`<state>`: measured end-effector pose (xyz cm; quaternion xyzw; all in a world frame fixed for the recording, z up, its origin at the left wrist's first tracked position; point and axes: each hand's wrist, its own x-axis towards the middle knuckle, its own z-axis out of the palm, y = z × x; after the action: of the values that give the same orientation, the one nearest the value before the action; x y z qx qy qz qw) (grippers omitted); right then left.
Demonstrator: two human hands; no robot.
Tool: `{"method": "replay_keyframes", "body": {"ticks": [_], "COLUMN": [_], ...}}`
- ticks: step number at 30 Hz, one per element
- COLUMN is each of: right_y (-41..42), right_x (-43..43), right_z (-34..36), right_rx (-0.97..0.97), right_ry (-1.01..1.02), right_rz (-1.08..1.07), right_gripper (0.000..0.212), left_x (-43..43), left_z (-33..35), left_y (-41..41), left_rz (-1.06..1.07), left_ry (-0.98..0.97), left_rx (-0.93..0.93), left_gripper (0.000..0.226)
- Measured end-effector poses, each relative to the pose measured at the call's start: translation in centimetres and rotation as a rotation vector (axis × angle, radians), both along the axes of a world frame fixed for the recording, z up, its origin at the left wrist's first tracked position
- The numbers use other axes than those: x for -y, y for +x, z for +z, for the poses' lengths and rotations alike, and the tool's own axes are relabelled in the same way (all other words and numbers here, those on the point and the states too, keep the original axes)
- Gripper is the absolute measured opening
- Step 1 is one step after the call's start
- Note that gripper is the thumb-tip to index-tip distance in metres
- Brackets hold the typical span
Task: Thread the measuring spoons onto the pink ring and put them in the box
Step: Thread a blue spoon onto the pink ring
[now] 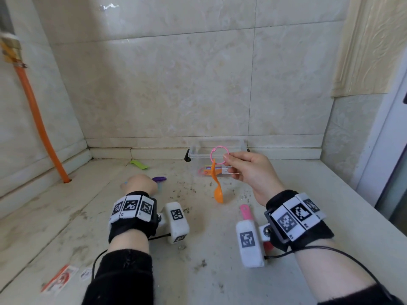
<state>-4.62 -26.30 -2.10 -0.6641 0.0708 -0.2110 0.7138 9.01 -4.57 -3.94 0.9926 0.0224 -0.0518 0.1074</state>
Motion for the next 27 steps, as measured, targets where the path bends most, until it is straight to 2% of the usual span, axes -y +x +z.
{"method": "replay_keyframes", "body": {"ticks": [5,10,13,17,20,22,24,27], "right_y": [-0.1,-0.2,-0.2,-0.2,-0.2,-0.2,-0.1,-0.1], "right_x": [0.0,0.1,0.1,0.2,0.2,0.2,0.3,0.3], "right_z": [0.0,0.1,0.1,0.1,0.1,0.1,0.1,0.0], "right_rx": [-0.011,-0.017,-0.023,-0.028,-0.026,-0.024,-0.023,-0.015], "right_ry": [-0.016,-0.028,-0.025,-0.029,-0.025,-0.026,-0.028,-0.038], "right_rz": [0.000,0.017,0.005,-0.006,-0.016,-0.022,-0.029,-0.032], "right_gripper": [0.005,0.007,0.006,0.009,0.006,0.005,0.004,0.004], "left_x": [0.3,0.5,1.2,2.1,2.9,3.8,4.8,6.1], "left_z": [0.3,0.7,0.8,0.5,1.3,2.1,2.8,3.0], "left_y": [-0.8,-1.1,-1.4,-2.1,-3.0,-4.2,-5.3,-5.9], "left_rz": [-0.018,-0.066,-0.103,-0.068,-0.117,-0.186,-0.283,-0.393], "left_ry": [0.086,0.033,-0.064,-0.384,-0.844,-1.206,-1.482,-1.676], "left_rx": [-0.003,-0.036,0.005,0.151,0.330,0.275,0.129,-0.055], "left_gripper": [0.028,0.037,0.020,0.027,0.023,0.019,0.018,0.021]}}
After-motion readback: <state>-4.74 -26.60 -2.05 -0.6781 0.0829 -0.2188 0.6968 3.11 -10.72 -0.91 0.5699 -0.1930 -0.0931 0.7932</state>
